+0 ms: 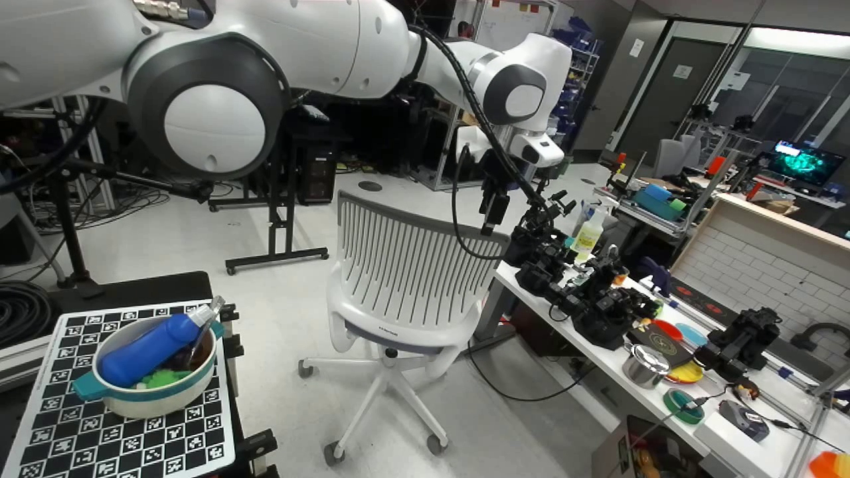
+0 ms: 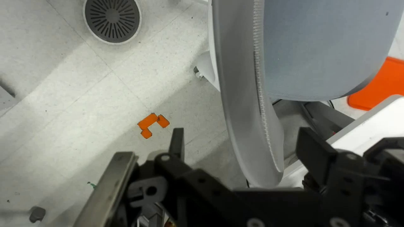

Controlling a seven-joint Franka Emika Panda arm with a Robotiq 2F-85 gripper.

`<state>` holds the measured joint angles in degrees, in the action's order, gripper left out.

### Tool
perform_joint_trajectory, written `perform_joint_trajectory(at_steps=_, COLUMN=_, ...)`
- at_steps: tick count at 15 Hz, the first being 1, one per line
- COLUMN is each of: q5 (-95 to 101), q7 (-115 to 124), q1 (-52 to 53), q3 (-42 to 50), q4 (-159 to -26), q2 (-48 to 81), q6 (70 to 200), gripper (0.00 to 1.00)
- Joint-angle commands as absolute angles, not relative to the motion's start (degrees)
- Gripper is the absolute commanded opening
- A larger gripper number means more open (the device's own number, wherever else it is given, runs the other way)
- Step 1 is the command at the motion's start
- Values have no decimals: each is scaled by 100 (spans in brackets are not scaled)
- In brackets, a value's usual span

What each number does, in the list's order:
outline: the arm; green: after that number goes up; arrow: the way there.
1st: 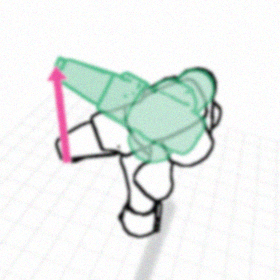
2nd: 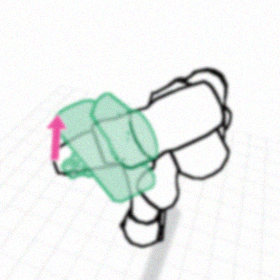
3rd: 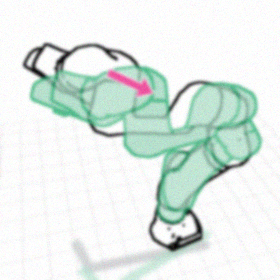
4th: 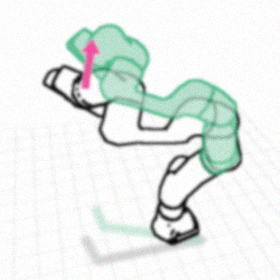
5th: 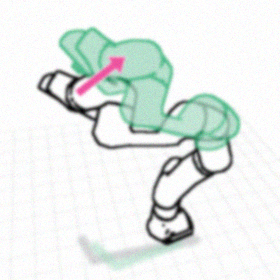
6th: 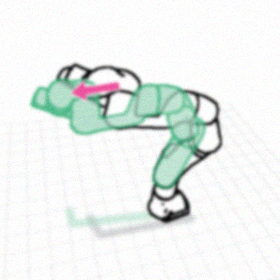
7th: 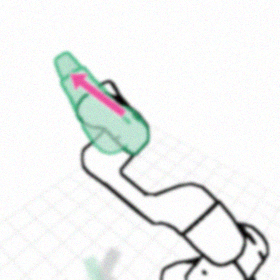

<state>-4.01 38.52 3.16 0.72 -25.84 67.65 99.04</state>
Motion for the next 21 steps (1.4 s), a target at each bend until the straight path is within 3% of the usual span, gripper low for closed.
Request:
perform_joint_trajectory(at_steps=1, q5=-316, q7=3792, q1=301, q3=153, q4=-2651, q2=6561, q6=9906, gripper=59)
perform_joint_trajectory(at_steps=9, q5=-410, q7=3418, q1=315, q3=42, q4=-2689, q2=6491, q6=9904, gripper=1)
perform_joint_trajectory(at_steps=10, q5=-401, q7=3372, q1=335, q3=45, q4=-2672, q2=6508, q6=9887, gripper=36)
perform_joint_trajectory(at_steps=13, q5=-388, q7=3205, q1=408, q3=39, q4=-2598, q2=6567, q6=9801, gripper=44)
perform_joint_trajectory(at_steps=18, q5=-363, q7=3053, q1=537, q3=56, q4=-2572, q2=6610, q6=9731, gripper=82)
perform_joint_trajectory(at_steps=21, q5=-363, q7=2978, q1=550, q3=64, q4=-2551, q2=6663, q6=9711, gripper=99)
